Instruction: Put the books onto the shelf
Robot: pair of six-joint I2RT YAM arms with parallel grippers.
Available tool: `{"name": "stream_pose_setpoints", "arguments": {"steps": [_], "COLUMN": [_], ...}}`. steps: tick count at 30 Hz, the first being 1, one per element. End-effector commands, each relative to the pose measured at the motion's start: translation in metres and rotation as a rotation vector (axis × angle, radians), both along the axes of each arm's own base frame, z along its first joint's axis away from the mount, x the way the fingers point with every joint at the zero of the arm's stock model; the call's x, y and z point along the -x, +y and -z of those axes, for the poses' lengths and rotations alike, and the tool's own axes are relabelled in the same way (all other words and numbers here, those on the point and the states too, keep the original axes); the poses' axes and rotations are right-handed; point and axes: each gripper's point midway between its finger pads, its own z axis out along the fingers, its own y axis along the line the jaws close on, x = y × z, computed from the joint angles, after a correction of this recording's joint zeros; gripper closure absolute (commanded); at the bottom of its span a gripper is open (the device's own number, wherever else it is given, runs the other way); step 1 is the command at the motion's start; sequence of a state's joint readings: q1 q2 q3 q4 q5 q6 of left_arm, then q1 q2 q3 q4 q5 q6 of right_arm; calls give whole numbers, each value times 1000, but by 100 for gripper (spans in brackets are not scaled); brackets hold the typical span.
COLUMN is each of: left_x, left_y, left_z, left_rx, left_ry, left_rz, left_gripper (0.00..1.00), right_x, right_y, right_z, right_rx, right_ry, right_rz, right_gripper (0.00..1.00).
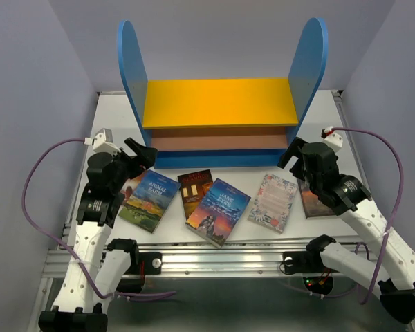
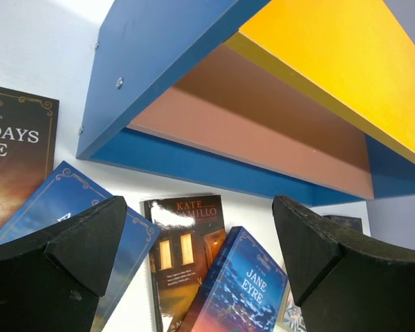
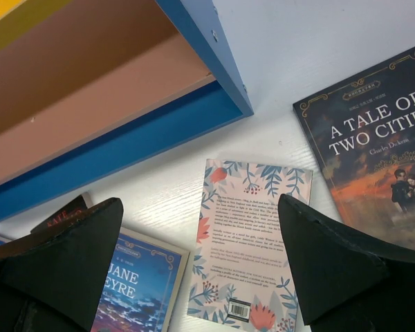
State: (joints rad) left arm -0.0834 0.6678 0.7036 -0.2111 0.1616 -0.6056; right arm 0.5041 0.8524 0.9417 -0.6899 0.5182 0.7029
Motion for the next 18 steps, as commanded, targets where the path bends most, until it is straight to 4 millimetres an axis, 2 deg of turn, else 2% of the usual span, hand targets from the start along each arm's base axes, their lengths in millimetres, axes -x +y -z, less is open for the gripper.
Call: {"name": "stream_pose_setpoints", "arguments": {"steps": [1, 6, 8, 9, 10, 12, 14, 15, 17, 18], "left_x": [-3, -4, -3, -3, -1, 0, 7, 12, 17, 20], "left_y": [-11, -17, -25, -29, -37, -47, -67, -81, -92, -96], "left_z": [-20, -7, 2, 4, 11, 22, 31, 38, 47, 50], "left_rx": [-1, 16, 39, 52, 72, 103, 102, 91, 84, 83], "left_ry": [-83, -52, -33, -29, -19, 14, 32, 51, 78, 89], "left_rz": [71, 101, 143, 162, 201, 230, 298, 332, 361, 377], "left_gripper": [1, 1, 1, 1, 1, 1, 1, 1, 1, 1], "right_x": [-4, 1, 5, 8, 13, 19, 25, 30, 38, 35], "right_y": [-5, 7, 15, 21, 32, 43, 59, 71, 83, 85], "right_z": [-25, -19, -6, 1, 20, 42, 61, 80, 100, 98], "right_rx": [-10, -43, -56, -59, -70, -79, -116, -146, -177, -183], "right_ry": [-64, -45, -9, 18, 86, 165, 233, 281, 336, 324], "right_rz": [26, -44, -87, -121, -183, -240, -313, -361, -410, -410], "right_gripper": [0, 0, 0, 0, 0, 0, 0, 0, 0, 0]}}
